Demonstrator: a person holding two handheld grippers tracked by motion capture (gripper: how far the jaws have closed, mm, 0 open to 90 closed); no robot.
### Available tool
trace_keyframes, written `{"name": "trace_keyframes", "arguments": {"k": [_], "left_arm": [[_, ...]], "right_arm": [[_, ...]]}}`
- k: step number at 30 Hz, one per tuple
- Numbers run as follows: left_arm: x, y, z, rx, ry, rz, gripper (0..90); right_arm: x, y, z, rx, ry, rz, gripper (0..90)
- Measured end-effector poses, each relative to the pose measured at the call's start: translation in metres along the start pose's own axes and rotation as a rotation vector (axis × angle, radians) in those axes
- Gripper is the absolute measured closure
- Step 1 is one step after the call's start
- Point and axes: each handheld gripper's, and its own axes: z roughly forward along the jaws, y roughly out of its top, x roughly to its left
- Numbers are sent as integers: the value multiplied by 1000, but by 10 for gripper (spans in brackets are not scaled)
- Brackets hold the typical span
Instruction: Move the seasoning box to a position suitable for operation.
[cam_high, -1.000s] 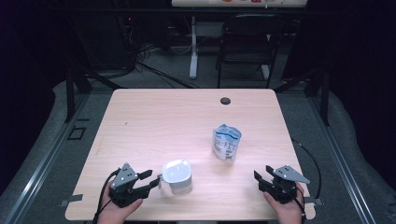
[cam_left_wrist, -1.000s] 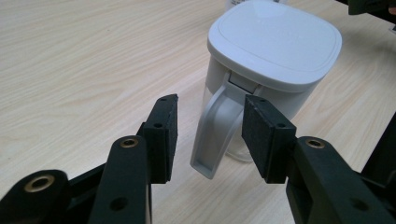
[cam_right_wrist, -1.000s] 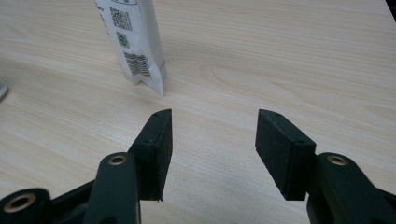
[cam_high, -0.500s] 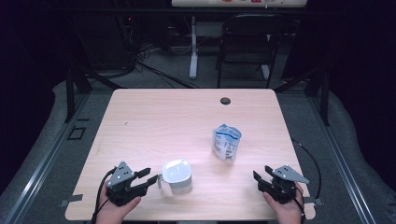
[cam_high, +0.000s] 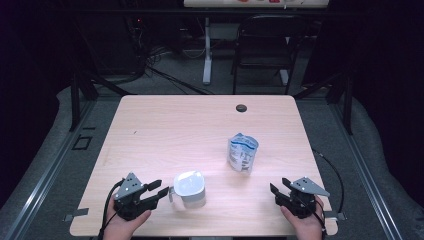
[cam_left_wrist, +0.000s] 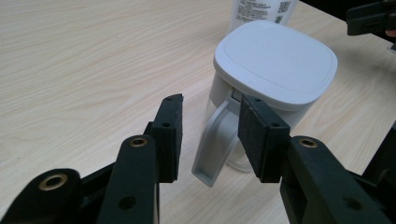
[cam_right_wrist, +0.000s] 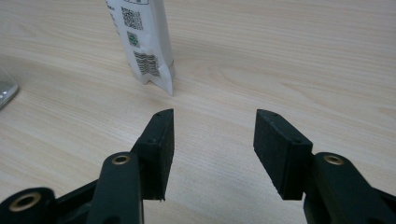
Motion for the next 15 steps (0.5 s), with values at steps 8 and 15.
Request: {"name": "trace_keyframes", "arguments": {"k": [8,15], "left_arm": [[-4,-4,9,30,-2,26,588],[-4,-7,14,44,15,29,597]], "right_arm": [[-2,0,0,1,2,6,481],[-1,0,0,0,0,9,481]]}}
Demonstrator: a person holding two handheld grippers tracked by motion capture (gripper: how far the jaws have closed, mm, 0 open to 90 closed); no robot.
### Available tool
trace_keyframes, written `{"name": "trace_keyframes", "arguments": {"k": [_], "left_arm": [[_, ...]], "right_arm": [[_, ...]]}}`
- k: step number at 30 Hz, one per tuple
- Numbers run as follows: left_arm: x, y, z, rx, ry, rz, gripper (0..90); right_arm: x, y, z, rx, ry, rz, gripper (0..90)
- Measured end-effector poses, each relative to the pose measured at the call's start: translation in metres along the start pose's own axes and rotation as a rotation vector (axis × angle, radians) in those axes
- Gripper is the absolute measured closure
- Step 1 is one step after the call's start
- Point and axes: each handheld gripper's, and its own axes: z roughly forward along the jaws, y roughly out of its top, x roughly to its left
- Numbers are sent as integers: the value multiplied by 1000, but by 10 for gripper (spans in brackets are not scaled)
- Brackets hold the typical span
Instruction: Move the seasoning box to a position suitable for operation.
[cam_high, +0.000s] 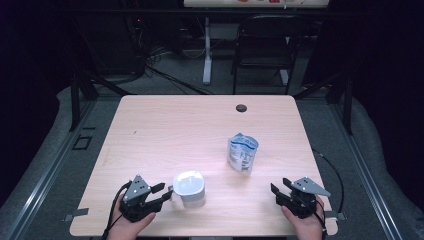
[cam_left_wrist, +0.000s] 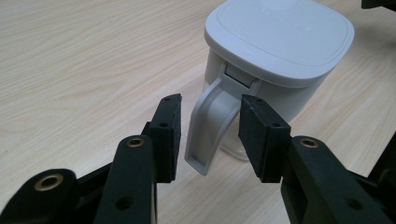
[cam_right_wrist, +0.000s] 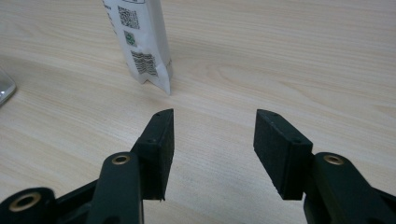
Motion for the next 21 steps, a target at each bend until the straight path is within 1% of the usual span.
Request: {"name": "trace_keyframes", "arguments": {"k": [10,11,16,17,19,21], "left_arm": [[3,0,1,-7,14,-10,620],[3,0,1,-8,11,-15,624],[6,1,-1,-14,10,-14,638],[7,1,-2,-14,2,-16,639],[11,1,-3,-25,-11,-31,640],[13,0,-3,-17,-15,-42,650]], "right_arm": [[0,0,0,7,-3,-5,481],[0,0,1,7,-3,-5,481],[0,0,1,5,-1,1,481],[1,0,1,6,-1,-1,481],[2,0,1,4,1,1,480],[2,0,1,8,-1,-2,480]]}}
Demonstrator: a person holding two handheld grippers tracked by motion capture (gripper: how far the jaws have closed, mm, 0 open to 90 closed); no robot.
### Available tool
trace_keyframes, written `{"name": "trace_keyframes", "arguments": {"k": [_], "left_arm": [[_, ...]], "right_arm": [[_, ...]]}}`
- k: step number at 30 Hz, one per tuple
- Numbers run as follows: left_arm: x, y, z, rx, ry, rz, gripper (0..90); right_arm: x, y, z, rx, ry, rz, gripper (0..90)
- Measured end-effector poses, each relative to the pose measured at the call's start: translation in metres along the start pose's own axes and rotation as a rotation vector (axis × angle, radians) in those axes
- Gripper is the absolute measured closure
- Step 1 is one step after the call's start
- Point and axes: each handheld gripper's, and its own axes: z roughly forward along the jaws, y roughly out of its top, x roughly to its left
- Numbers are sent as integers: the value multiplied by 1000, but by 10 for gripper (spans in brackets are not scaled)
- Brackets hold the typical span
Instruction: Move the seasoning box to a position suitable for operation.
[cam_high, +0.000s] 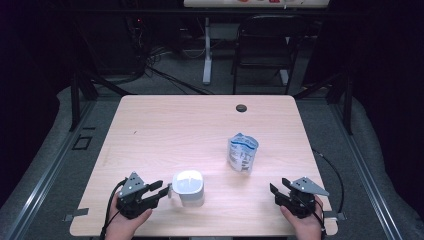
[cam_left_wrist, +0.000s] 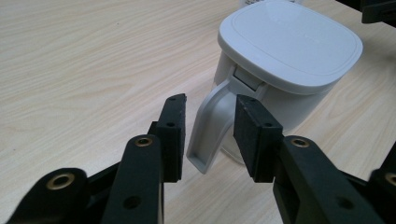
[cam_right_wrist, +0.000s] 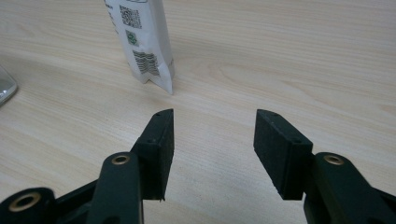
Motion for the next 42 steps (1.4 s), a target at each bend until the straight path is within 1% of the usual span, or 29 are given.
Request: {"name": "trace_keyframes", "arguments": {"k": [1,3,5,7,11,13,15,16,20,22,23,24,27,28,30,31,33,34,36,38,39,40,41,42], "left_arm": [[1,0,0,-2,-10,-5,655],[3,0,-2,-8,-14,-14,655],[4,1,-2,-19,-6,-21,643],[5,1,-3,-19,-6,-23,619],[7,1,-3,-18,-2,-24,612],[7,2,-5,-20,2,-21,599],[7,3,-7,-19,6,-23,589],[7,4,-7,-18,1,-21,585],[5,4,-9,-23,5,-24,585],[5,5,-9,-24,-1,-26,585],[4,6,-9,-34,-1,-32,584],[4,7,-9,-32,7,-35,574],[2,9,-9,-45,9,-48,546],[2,10,-10,-36,12,-49,548],[1,12,-10,-36,13,-42,565],[0,12,-9,-45,9,-41,570],[0,15,-10,-39,9,-35,570],[-1,15,-9,-47,9,-35,571],[-1,16,-9,-45,8,-30,571],[-2,18,-8,-42,10,-31,560],[-3,19,-7,-56,11,-30,557],[-3,20,-8,-50,13,-31,556],[-3,21,-8,-55,7,-24,556],[-4,21,-8,-64,8,-25,551]], "right_arm": [[0,0,0,-2,1,0,480],[1,1,0,-8,1,2,478],[2,2,-1,-18,1,4,476],[4,3,-2,-24,3,7,474],[7,5,-2,-37,18,18,477],[12,8,-3,-44,29,2,480],[15,9,-4,-49,35,-3,493],[17,9,-4,-51,43,-1,502],[21,12,-4,-35,66,-18,557],[24,13,-4,-31,63,-34,577],[25,14,-5,-31,61,-43,587],[26,14,-6,-27,63,-51,590],[28,16,-8,-37,62,-57,607],[28,16,-9,-42,65,-57,619],[29,17,-11,-46,75,-63,629],[31,18,-12,-48,73,-70,630],[32,18,-13,-49,64,-85,630],[33,18,-14,-51,59,-97,633],[33,18,-15,-54,58,-99,636],[32,17,-16,-55,61,-84,634],[32,17,-17,-54,61,-83,633],[31,16,-18,-55,61,-82,628],[31,16,-18,-56,60,-83,626],[31,16,-19,-52,56,-84,623]]}}
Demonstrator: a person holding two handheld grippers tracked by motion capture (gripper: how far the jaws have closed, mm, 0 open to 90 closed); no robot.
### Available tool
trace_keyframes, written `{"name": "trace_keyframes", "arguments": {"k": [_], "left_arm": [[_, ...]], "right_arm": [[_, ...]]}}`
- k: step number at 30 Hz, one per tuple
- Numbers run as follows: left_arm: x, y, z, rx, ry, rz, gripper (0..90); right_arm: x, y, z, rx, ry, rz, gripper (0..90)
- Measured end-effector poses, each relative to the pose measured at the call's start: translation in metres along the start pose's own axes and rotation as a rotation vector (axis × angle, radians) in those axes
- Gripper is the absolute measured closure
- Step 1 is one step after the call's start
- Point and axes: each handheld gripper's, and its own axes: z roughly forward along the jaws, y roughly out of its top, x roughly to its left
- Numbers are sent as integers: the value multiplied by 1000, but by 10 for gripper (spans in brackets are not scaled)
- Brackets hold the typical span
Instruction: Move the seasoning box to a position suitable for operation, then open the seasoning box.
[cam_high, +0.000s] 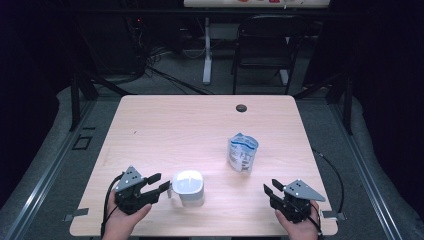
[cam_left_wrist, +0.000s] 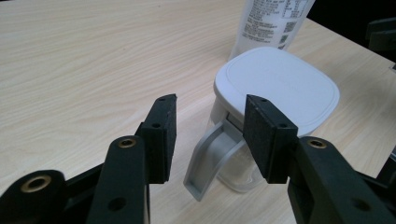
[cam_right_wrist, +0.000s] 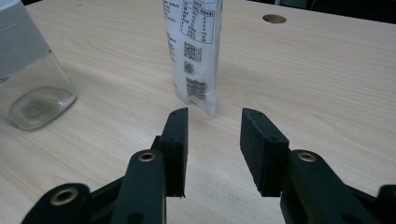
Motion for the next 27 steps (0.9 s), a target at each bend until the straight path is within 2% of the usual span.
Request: {"name": "trace_keyframes", "arguments": {"k": [16,19,24,27], "left_arm": [[-7,11,1,-7,0,30,520],[-9,13,3,-13,-8,40,560],[-11,15,4,8,-13,60,606],[-15,17,7,17,-13,77,661]], "right_arm": [[3,2,-6,-14,3,12,602],[6,4,-4,-9,10,4,602],[14,8,0,1,27,-24,604],[24,10,5,24,63,-48,611]]}}
